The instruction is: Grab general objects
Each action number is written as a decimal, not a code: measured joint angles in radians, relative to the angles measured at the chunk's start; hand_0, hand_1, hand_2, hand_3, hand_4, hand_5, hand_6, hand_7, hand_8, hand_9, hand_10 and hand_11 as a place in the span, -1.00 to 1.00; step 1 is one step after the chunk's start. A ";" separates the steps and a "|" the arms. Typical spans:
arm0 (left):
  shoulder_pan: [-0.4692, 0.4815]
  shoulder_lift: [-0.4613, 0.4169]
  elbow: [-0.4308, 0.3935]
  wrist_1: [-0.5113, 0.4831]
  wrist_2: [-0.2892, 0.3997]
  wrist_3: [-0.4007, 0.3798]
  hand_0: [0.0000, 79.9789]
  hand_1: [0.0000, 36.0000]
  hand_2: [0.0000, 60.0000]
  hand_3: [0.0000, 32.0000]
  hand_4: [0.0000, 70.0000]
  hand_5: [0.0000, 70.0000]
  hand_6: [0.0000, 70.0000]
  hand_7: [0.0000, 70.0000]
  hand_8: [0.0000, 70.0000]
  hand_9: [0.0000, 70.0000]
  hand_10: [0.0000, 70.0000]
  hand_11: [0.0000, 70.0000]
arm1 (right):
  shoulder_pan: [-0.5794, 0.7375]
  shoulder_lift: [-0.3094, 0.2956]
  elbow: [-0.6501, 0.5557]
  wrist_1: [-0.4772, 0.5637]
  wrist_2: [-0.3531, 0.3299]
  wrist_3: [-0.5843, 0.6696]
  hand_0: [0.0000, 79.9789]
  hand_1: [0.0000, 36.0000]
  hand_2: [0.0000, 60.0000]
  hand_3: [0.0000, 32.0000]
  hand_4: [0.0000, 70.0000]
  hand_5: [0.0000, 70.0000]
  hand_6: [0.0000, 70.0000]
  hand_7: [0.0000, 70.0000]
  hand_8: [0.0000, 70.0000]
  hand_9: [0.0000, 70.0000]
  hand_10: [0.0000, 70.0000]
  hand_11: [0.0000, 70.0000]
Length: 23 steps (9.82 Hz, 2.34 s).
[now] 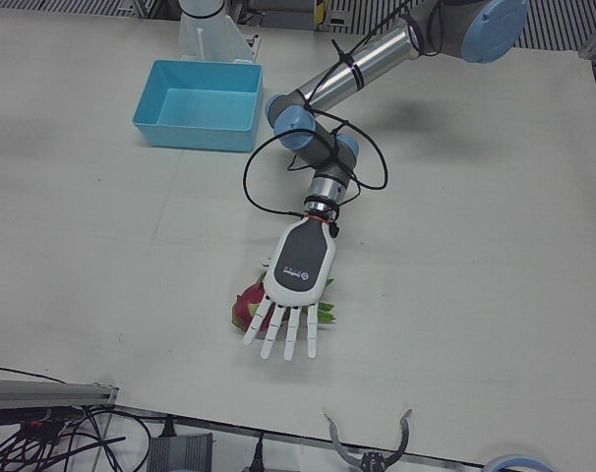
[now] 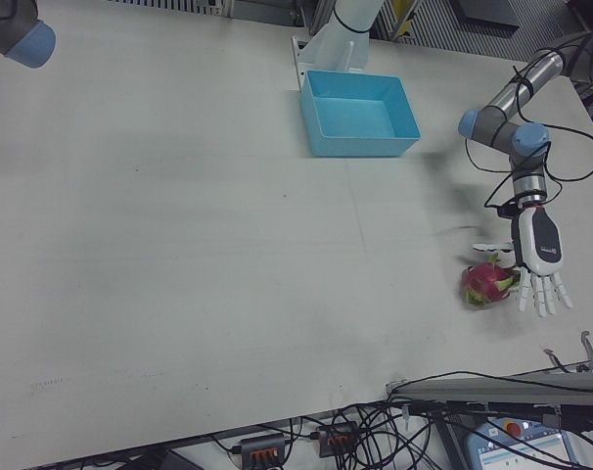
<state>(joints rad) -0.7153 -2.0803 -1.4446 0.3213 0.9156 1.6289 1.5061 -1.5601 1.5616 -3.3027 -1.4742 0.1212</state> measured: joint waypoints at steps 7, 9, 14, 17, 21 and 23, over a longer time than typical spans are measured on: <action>0.018 -0.056 0.067 0.003 -0.003 0.016 -0.05 -0.83 -0.79 -1.00 -0.50 0.19 -0.98 -0.80 -0.74 -1.00 -1.00 -1.00 | 0.000 0.000 0.000 0.000 0.000 0.000 -1.00 -1.00 -1.00 -1.00 -1.00 -1.00 -1.00 -1.00 -1.00 -1.00 -1.00 -1.00; 0.019 -0.058 0.070 -0.006 -0.004 0.049 -0.04 -0.83 -0.78 -1.00 -0.43 0.46 -0.92 -0.74 -0.74 -0.99 -1.00 -1.00 | 0.000 0.000 0.000 0.000 0.000 0.000 -1.00 -1.00 -1.00 -1.00 -1.00 -1.00 -1.00 -1.00 -1.00 -1.00 -1.00 -1.00; 0.018 -0.057 0.070 -0.018 -0.006 0.100 0.02 -0.72 -0.68 -1.00 -0.22 1.00 -0.81 -0.65 -0.73 -0.97 -1.00 -1.00 | 0.000 0.000 0.000 0.000 0.000 0.000 -1.00 -1.00 -1.00 -1.00 -1.00 -1.00 -1.00 -1.00 -1.00 -1.00 -1.00 -1.00; 0.016 -0.054 0.058 -0.036 -0.003 0.091 0.18 0.36 1.00 -1.00 -0.03 1.00 -0.73 -0.53 -0.65 -0.95 -1.00 -1.00 | 0.000 0.000 0.000 0.000 0.000 0.000 -1.00 -1.00 -1.00 -1.00 -1.00 -1.00 -1.00 -1.00 -1.00 -1.00 -1.00 -1.00; 0.014 -0.001 -0.087 -0.052 0.037 0.005 0.17 0.59 1.00 -1.00 -0.21 1.00 -0.62 -0.34 -0.48 -0.76 -1.00 -0.98 | 0.000 0.000 0.000 0.000 0.000 0.000 -1.00 -1.00 -1.00 -1.00 -1.00 -1.00 -1.00 -1.00 -1.00 -1.00 -1.00 -1.00; 0.016 0.069 -0.241 -0.041 0.110 -0.012 0.14 0.42 1.00 -1.00 -0.25 1.00 -0.63 -0.35 -0.48 -0.76 -1.00 -0.98 | 0.000 0.000 0.000 0.000 0.000 0.000 -1.00 -1.00 -1.00 -1.00 -1.00 -1.00 -1.00 -1.00 -1.00 -1.00 -1.00 -1.00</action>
<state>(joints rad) -0.6991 -2.0109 -1.6855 0.2803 1.0260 1.6171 1.5064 -1.5601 1.5616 -3.3027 -1.4742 0.1212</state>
